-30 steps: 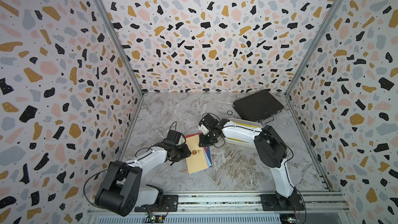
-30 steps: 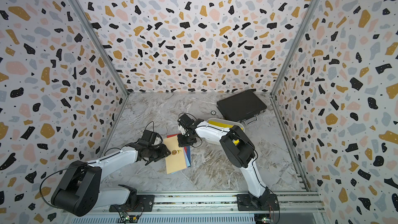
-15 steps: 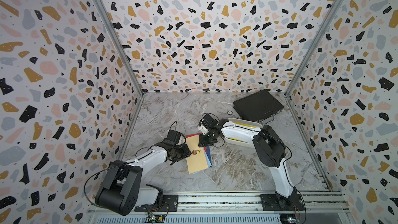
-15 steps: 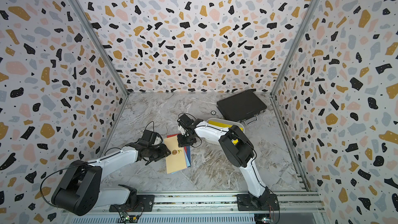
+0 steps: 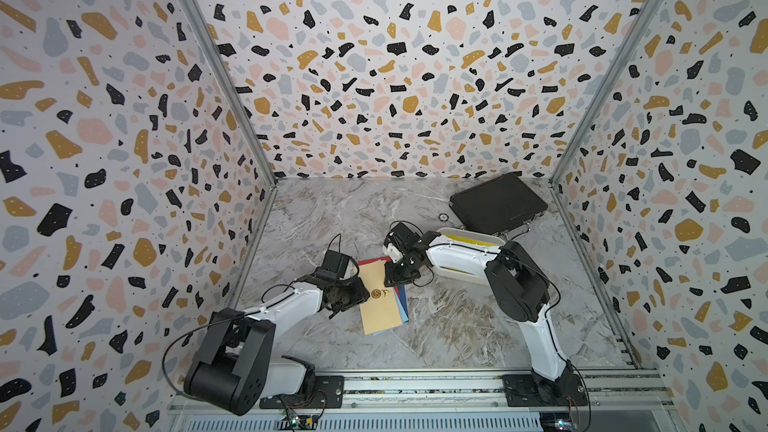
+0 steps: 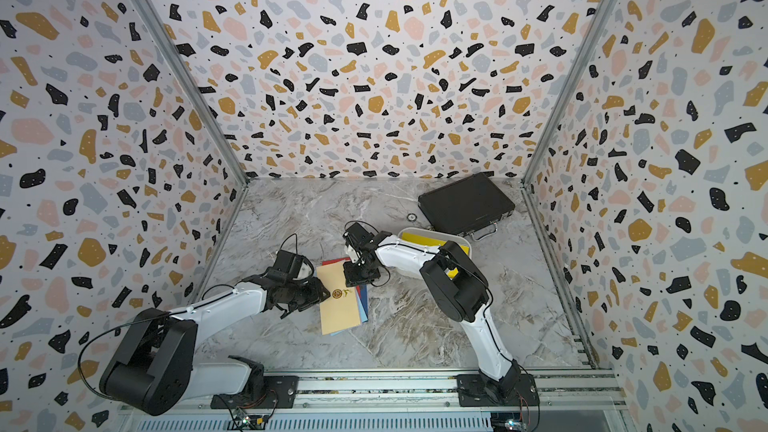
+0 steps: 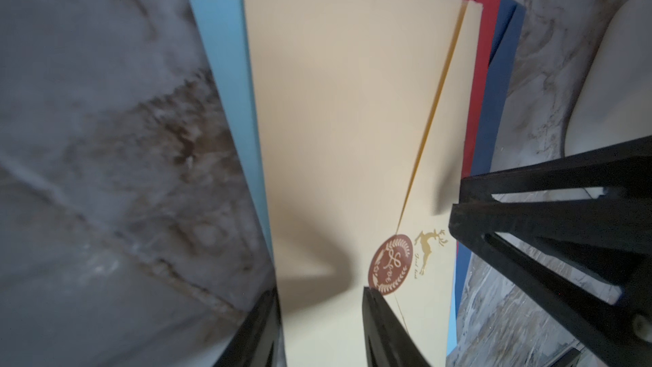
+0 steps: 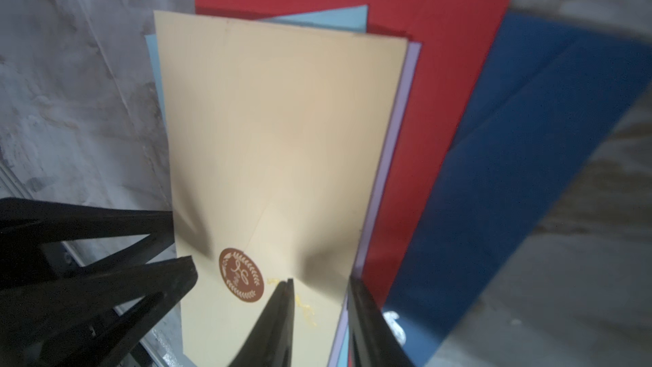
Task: Put the sealed envelopes into the storage box
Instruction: Pick up the envelope from the center of the board.
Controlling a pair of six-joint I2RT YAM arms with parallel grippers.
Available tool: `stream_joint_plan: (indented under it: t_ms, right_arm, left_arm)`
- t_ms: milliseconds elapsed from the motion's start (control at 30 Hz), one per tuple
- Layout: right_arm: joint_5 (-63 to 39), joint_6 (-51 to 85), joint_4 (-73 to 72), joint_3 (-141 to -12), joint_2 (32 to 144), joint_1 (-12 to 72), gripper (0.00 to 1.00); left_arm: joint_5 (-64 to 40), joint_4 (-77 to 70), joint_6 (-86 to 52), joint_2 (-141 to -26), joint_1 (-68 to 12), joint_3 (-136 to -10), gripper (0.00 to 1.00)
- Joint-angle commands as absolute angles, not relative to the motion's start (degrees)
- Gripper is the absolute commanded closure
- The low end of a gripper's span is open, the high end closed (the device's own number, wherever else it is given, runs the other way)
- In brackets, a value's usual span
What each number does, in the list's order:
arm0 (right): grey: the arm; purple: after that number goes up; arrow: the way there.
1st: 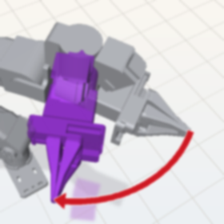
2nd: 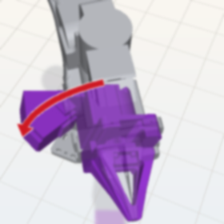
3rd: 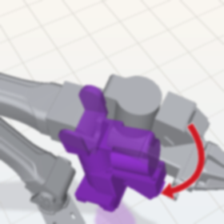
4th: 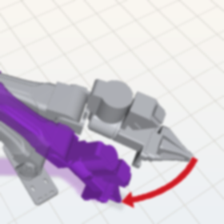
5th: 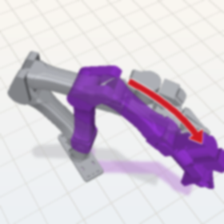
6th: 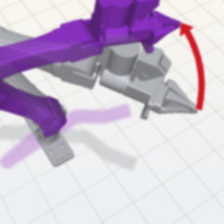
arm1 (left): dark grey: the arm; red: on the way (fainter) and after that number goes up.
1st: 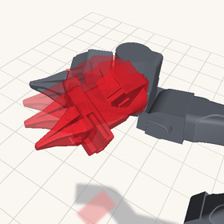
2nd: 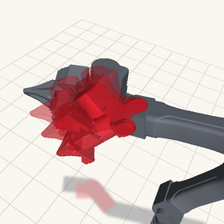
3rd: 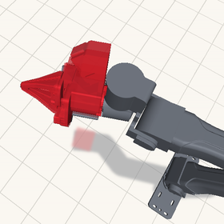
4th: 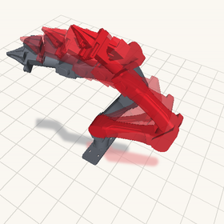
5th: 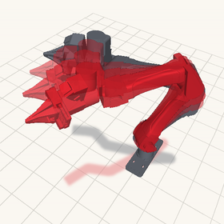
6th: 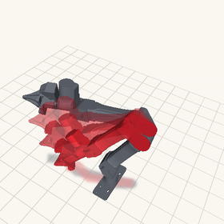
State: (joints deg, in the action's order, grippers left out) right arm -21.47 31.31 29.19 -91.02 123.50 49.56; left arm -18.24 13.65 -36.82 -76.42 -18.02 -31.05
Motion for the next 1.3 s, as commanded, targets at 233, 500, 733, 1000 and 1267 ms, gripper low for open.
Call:
stream_joint_plan:
  t_ms: [233,500,733,1000,1267]
  right_arm:
    - [-22.1,33.1,28.7,-88.7,123.4,49.6,0.67]
    - [-23.1,34.8,26.4,-85.6,122.7,49.6,0.67]
    - [-24.6,35.4,25.2,-84.7,122.6,49.5,0.67]
    - [-28.6,37.5,23.2,-85.7,121.4,49.6,0.67]
    - [-30.0,38.5,22.4,-85.6,118.0,49.6,0.68]
  left_arm:
    - [-18.3,15.8,-36.1,-77.8,-18.0,-30.0,0.57]
    - [-18.6,15.8,-36.4,-77.6,-18.0,-29.6,0.57]
    - [-18.7,17.5,-36.2,-74.8,-18.0,-30.1,0.62]
    - [-19.2,17.6,-35.9,-74.7,-18.0,-30.5,0.62]
    - [-19.4,16.9,-35.9,-75.7,-18.0,-30.4,0.62]
